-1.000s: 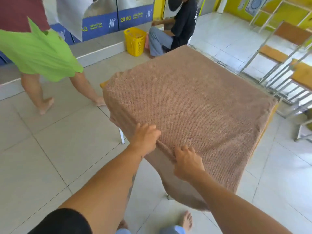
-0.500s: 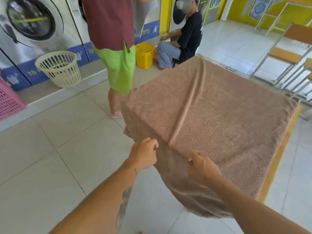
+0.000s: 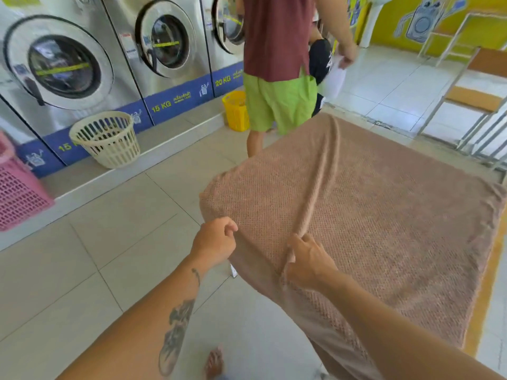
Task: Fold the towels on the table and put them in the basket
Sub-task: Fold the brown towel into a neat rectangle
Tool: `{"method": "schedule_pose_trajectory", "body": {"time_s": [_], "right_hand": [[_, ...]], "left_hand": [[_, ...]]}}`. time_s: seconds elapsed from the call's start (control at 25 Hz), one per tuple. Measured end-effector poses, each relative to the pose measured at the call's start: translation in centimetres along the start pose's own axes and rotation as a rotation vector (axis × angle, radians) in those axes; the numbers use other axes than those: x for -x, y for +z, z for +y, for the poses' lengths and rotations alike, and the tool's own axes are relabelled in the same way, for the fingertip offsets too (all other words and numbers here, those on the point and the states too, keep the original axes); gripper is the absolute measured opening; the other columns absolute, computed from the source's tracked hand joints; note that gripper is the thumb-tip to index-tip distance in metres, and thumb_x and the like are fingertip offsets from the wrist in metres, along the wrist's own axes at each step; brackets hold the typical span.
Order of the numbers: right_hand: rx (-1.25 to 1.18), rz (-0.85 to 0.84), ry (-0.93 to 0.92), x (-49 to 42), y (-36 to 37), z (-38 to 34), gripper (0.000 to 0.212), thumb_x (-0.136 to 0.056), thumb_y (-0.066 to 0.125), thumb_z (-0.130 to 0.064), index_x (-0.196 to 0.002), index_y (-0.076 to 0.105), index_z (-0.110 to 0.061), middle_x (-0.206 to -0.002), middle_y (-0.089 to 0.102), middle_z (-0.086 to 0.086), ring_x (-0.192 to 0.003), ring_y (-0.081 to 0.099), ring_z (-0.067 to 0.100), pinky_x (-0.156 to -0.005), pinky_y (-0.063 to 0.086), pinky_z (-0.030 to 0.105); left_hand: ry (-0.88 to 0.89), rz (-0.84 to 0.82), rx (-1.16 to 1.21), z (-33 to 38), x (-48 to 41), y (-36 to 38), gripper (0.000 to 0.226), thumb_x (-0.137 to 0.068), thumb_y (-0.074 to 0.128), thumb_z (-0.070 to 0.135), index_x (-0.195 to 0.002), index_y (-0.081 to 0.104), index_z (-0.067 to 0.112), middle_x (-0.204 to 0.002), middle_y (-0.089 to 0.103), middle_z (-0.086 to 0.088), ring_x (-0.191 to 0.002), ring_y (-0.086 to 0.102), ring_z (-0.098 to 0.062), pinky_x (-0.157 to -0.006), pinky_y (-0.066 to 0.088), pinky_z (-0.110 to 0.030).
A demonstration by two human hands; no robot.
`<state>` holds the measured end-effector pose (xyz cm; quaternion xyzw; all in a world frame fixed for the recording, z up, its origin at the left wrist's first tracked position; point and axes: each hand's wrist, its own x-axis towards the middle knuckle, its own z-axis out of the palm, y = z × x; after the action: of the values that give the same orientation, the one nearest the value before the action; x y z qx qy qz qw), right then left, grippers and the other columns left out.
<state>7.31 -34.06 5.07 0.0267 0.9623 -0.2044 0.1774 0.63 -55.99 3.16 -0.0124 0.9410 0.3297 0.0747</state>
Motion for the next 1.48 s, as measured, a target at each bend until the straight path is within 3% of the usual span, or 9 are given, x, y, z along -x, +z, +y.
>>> {"method": "schedule_pose_trajectory", "body": {"time_s": [0.24,0.44,0.6,0.76,0.92,1.08,1.24,1.36,1.48], "right_hand": [[-0.053,-0.016,-0.021,-10.3,0.2,-7.5,0.05,-0.08,0.051,-0.024,-0.129,0.047,-0.015,-0.119,0.045,0.007,-0.115,0.044,0.031,-0.093,0.047,0.045],[-0.02,-0.053,0.009,-17.1,1.4,-13.3,0.051,-0.083,0.051,-0.017,-0.134,0.043,-0.017,-0.123,0.044,0.008,-0.118,0.041,0.031,-0.094,0.046,0.045],[0.051,-0.109,0.045,-19.2,2.3,-14.8,0.057,-0.084,0.054,-0.027,-0.139,0.039,-0.019,-0.129,0.038,0.01,-0.123,0.035,0.032,-0.101,0.043,0.049],[0.128,-0.072,0.066,-19.8,3.0,-14.7,0.05,-0.082,0.054,-0.027,-0.131,0.041,-0.026,-0.123,0.037,0.005,-0.116,0.036,0.029,-0.093,0.048,0.047],[0.165,0.012,0.016,-19.6,3.7,-14.5,0.033,-0.084,0.051,-0.016,-0.116,0.047,-0.023,-0.112,0.041,0.002,-0.106,0.04,0.026,-0.084,0.05,0.044],[0.187,0.158,-0.089,-19.0,4.0,-14.0,0.015,-0.085,0.045,-0.008,-0.095,0.052,-0.017,-0.094,0.053,0.001,-0.09,0.05,0.025,-0.07,0.05,0.039],[0.156,0.192,-0.11,-18.4,3.4,-13.1,0.013,-0.083,0.042,-0.008,-0.09,0.05,-0.016,-0.089,0.053,0.001,-0.087,0.05,0.024,-0.073,0.052,0.041],[0.169,0.097,-0.074,-17.8,3.4,-12.0,0.031,-0.081,0.041,-0.016,-0.111,0.051,-0.018,-0.107,0.049,0.003,-0.1,0.045,0.025,-0.089,0.048,0.044],[0.178,0.147,-0.096,-16.8,3.9,-12.2,0.058,-0.074,0.025,-0.032,-0.126,0.048,-0.021,-0.118,0.045,0.004,-0.107,0.042,0.026,-0.096,0.044,0.043]], "left_hand": [[-0.094,0.199,0.103,-4.7,-11.4,-3.2,0.035,-0.092,0.044,0.003,-0.116,0.063,0.02,-0.121,0.059,-0.007,-0.097,0.055,-0.019,-0.08,0.041,-0.028],[-0.356,-0.29,0.408,-9.5,-16.9,-2.8,0.064,-0.095,0.05,0.009,-0.152,0.025,0.022,-0.138,0.053,-0.003,-0.111,0.056,-0.022,-0.083,0.049,-0.029],[-0.404,-0.384,0.649,-9.9,-17.6,-1.9,0.063,-0.088,0.047,-0.006,-0.142,0.031,0.019,-0.113,0.058,0.0,-0.092,0.056,-0.012,-0.068,0.044,-0.027],[-0.44,-0.508,0.679,-10.3,-17.7,-1.9,0.049,-0.085,0.06,0.001,-0.128,0.045,0.016,-0.108,0.064,-0.007,-0.099,0.063,-0.021,-0.087,0.054,-0.044],[-0.312,-0.577,0.454,-10.0,-16.8,-2.4,0.02,-0.081,0.063,0.013,-0.101,0.067,0.014,-0.1,0.073,-0.007,-0.095,0.068,-0.023,-0.088,0.055,-0.041],[-0.221,-0.46,0.358,-10.6,-16.4,-5.1,0.017,-0.079,0.063,0.028,-0.082,0.063,0.011,-0.081,0.069,-0.004,-0.077,0.067,-0.024,-0.063,0.047,-0.032],[-0.195,-0.181,0.51,-11.2,-16.8,-7.6,0.021,-0.082,0.056,0.03,-0.08,0.06,0.01,-0.077,0.061,0.001,-0.075,0.056,-0.019,-0.067,0.039,-0.034],[-0.319,0.06,0.275,-12.6,-16.3,-7.4,0.016,-0.091,0.044,0.014,-0.087,0.059,0.017,-0.083,0.06,0.003,-0.081,0.058,-0.021,-0.068,0.045,-0.034],[-0.397,0.038,0.011,-14.3,-15.3,-6.2,0.021,-0.089,0.045,0.015,-0.105,0.055,0.022,-0.106,0.057,-0.002,-0.095,0.058,-0.027,-0.087,0.051,-0.046]]}}
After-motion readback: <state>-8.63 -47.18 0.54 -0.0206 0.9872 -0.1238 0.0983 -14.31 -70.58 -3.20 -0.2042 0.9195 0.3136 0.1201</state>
